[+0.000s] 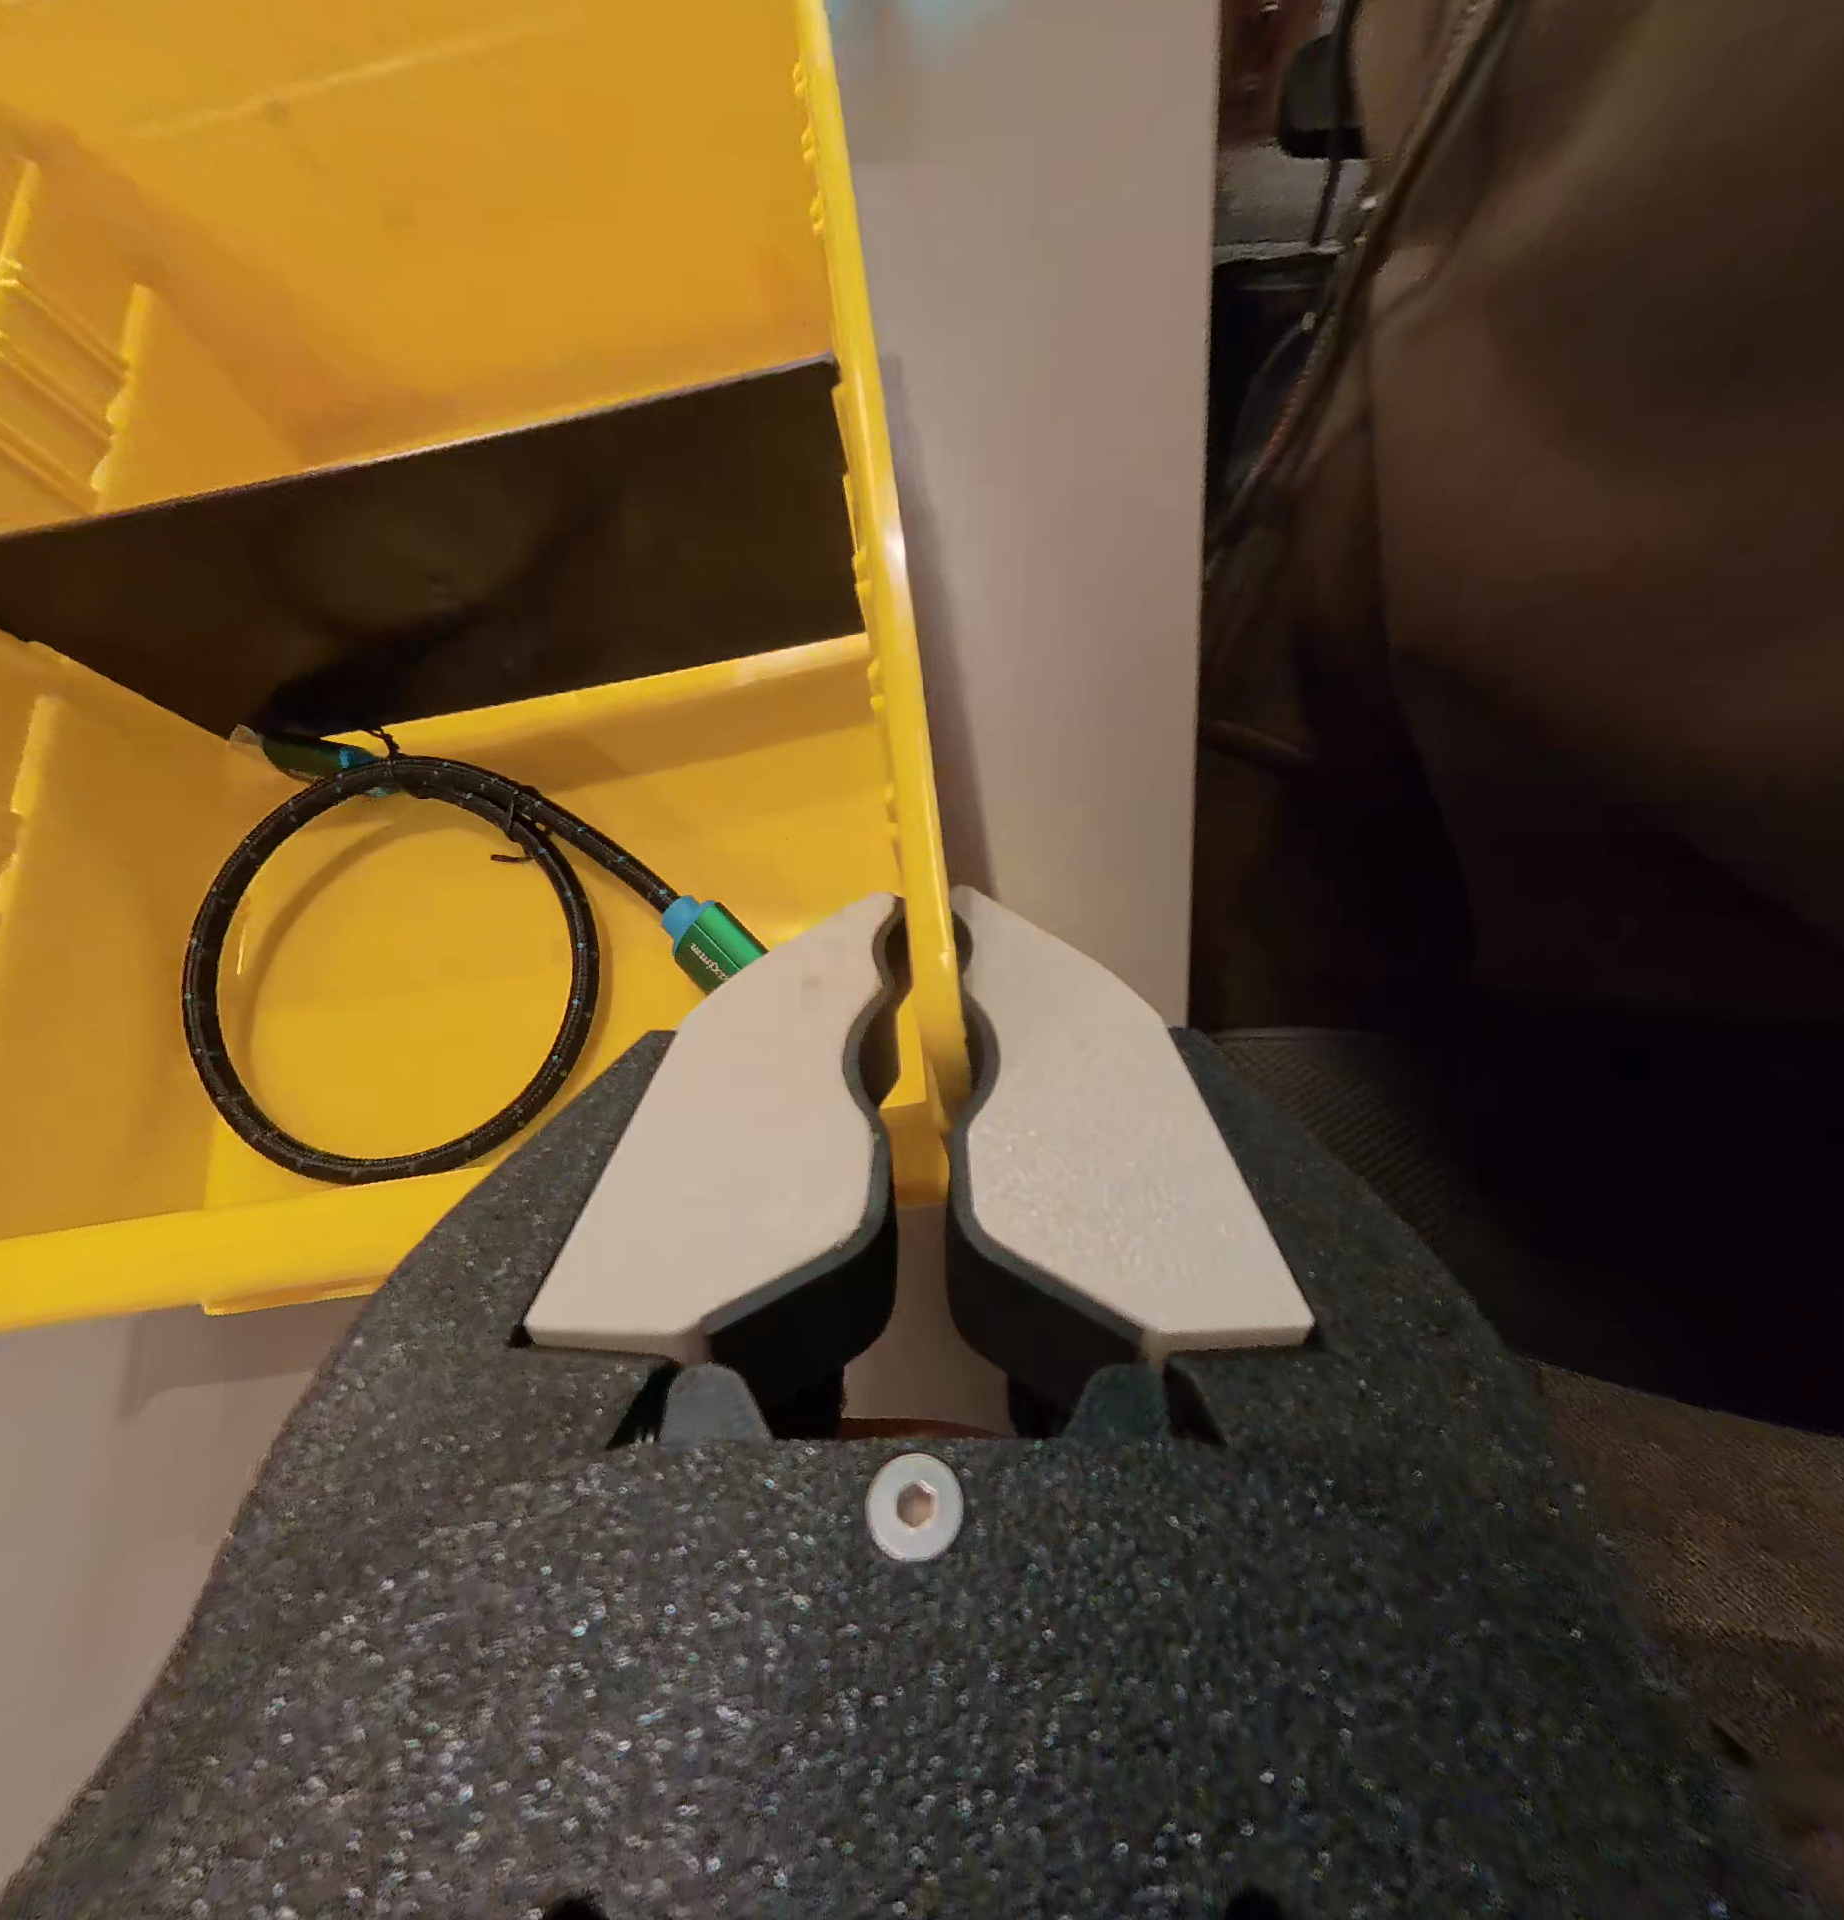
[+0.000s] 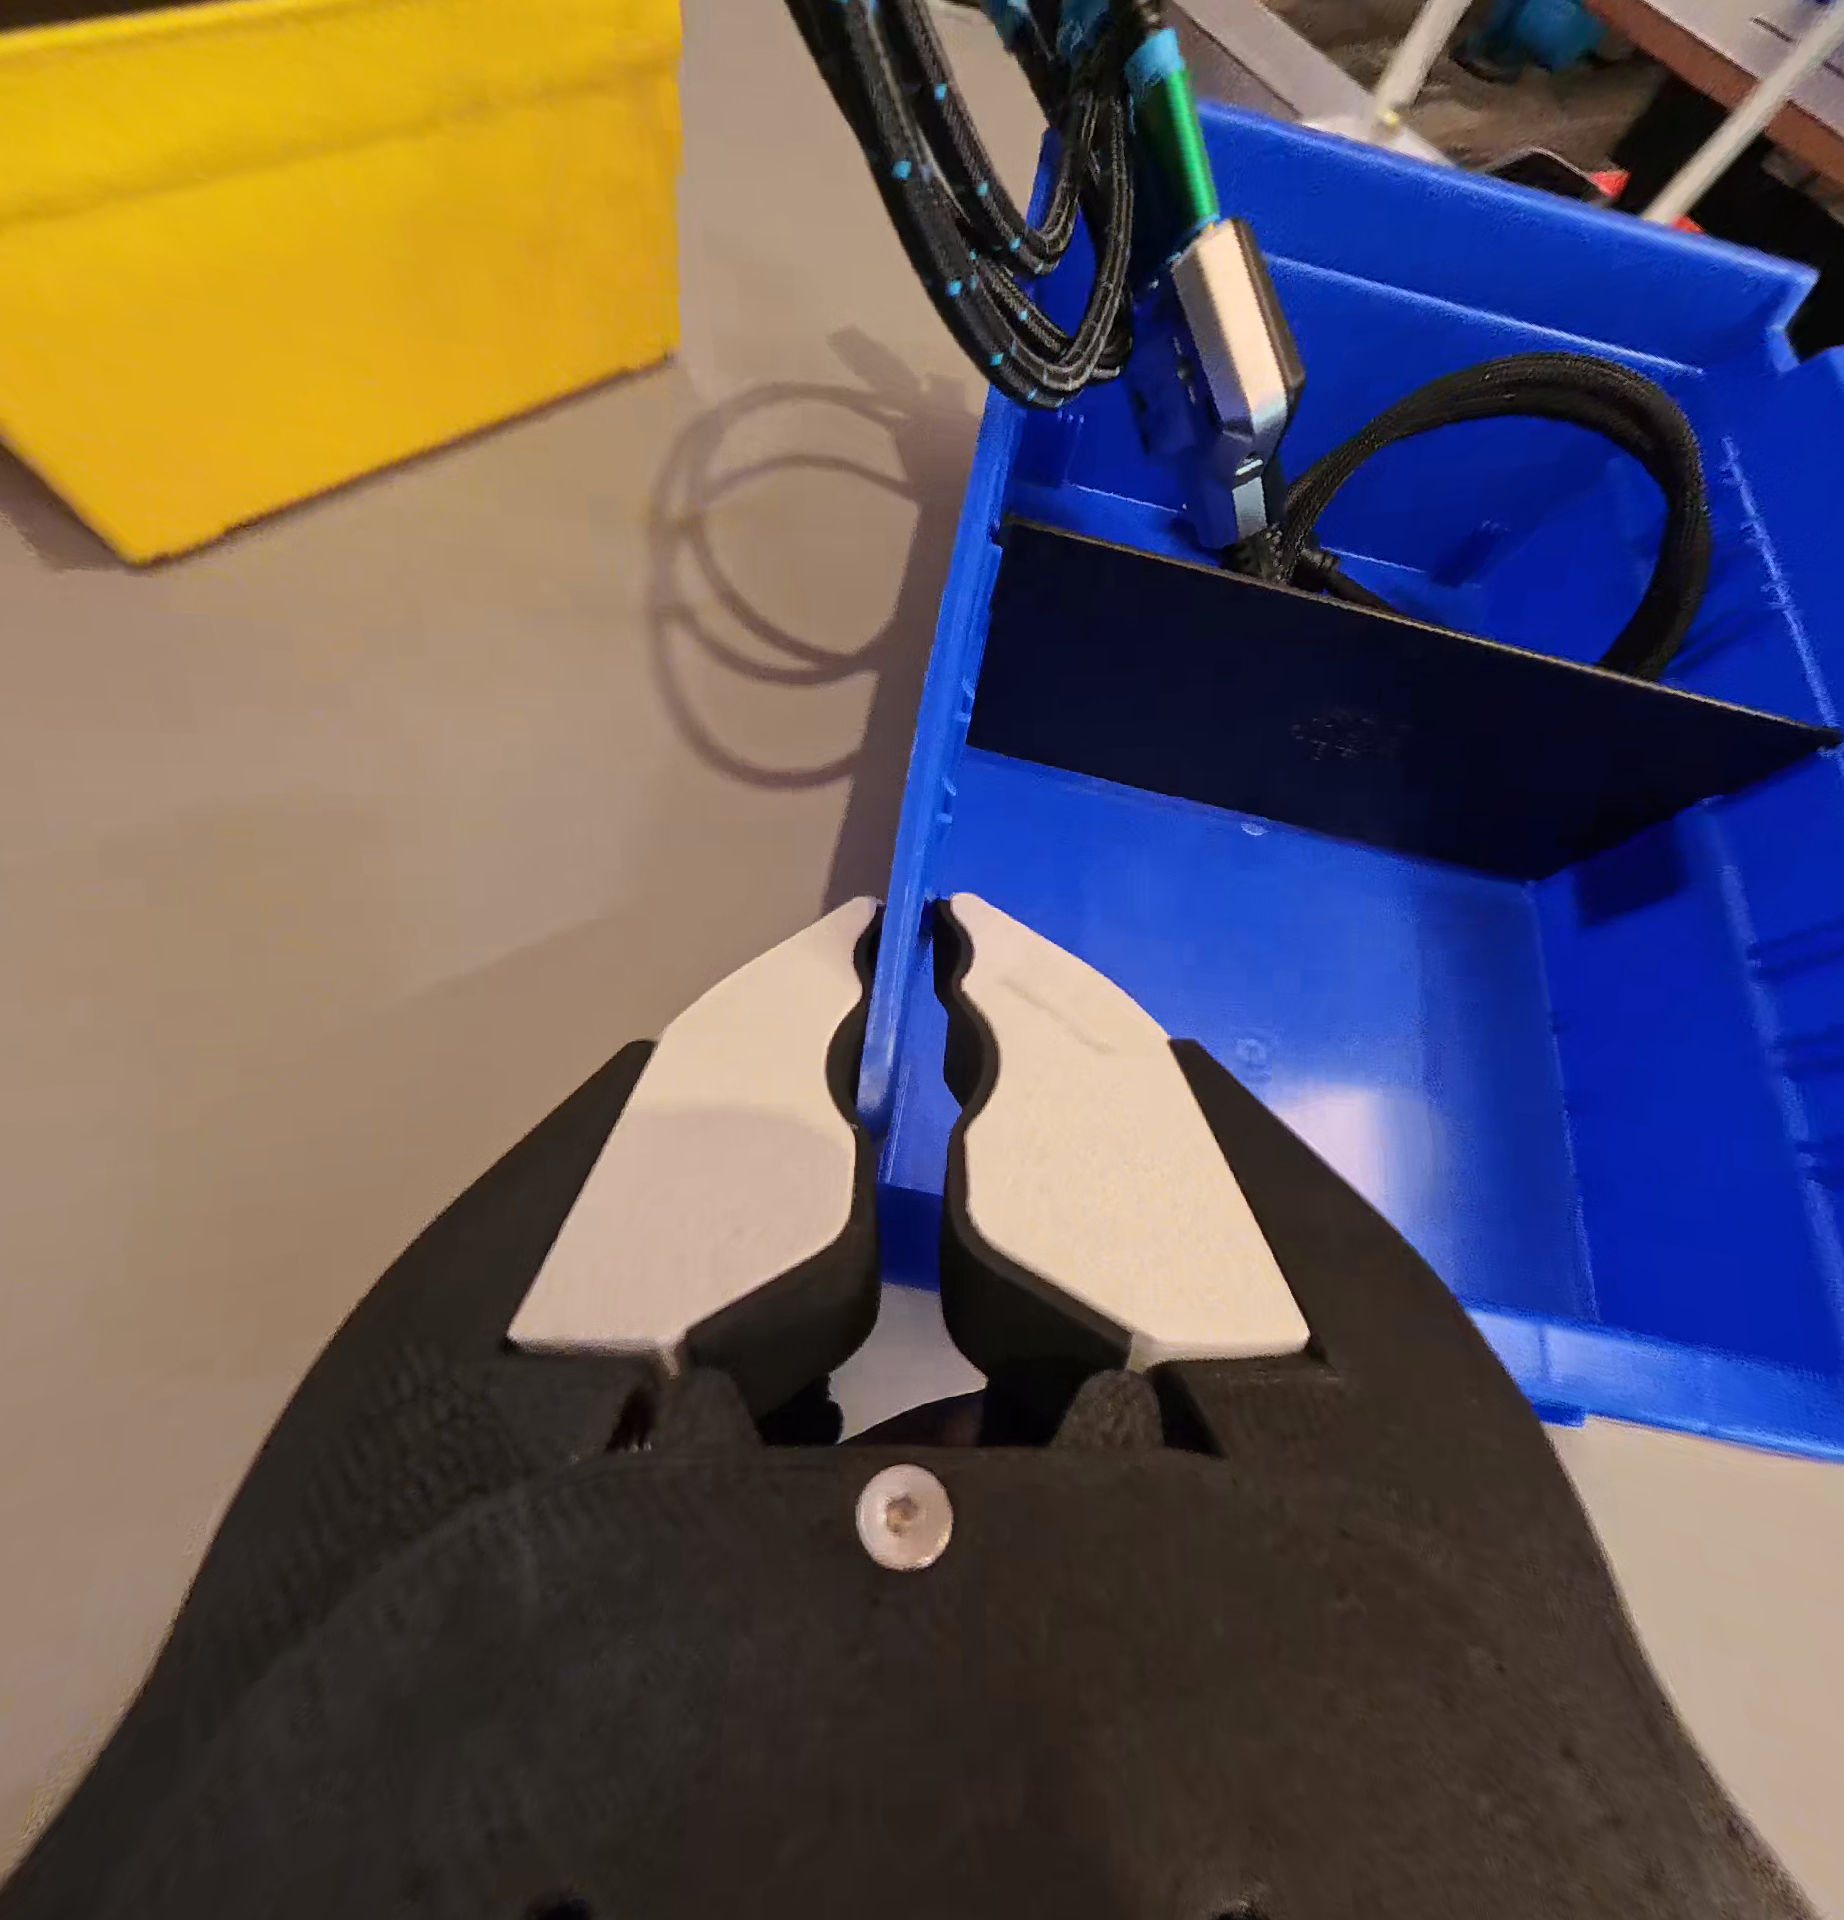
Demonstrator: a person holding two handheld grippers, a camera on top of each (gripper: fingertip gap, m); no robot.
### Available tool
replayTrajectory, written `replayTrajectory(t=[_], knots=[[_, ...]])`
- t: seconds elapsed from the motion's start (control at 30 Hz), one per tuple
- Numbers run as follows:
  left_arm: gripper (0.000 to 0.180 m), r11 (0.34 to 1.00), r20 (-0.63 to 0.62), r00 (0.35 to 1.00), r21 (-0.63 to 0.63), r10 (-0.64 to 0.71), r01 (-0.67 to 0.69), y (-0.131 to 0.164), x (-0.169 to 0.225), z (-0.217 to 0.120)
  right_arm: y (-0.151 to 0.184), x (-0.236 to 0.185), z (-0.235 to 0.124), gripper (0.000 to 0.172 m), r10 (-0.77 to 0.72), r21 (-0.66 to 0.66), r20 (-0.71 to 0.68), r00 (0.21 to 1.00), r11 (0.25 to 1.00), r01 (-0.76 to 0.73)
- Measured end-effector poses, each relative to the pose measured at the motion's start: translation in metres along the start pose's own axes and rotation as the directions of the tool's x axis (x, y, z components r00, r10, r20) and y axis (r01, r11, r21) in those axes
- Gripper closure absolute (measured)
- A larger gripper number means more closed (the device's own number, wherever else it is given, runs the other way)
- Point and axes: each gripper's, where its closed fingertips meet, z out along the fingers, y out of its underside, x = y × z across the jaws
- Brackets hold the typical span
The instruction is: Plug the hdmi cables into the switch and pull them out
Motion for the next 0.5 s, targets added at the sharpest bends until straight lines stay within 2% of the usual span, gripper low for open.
replayTrajectory(t=[0.27, 0.5], knots=[[0.177, 0.997, -0.135, 0.989, 0.034, 0.066, -0.062, -0.019, 0.031, 0.022, -0.040, 0.001, 0.059, 0.165, -0.129, 0.041, 0.217, 0.968, 0.992, 0.123], [0.177, 0.995, -0.147, 0.985, 0.063, 0.089, -0.080, -0.039, 0.041, 0.044, -0.071, -0.013, 0.102, 0.166, -0.220, 0.098, 0.361, 0.906, 0.975, 0.198]])
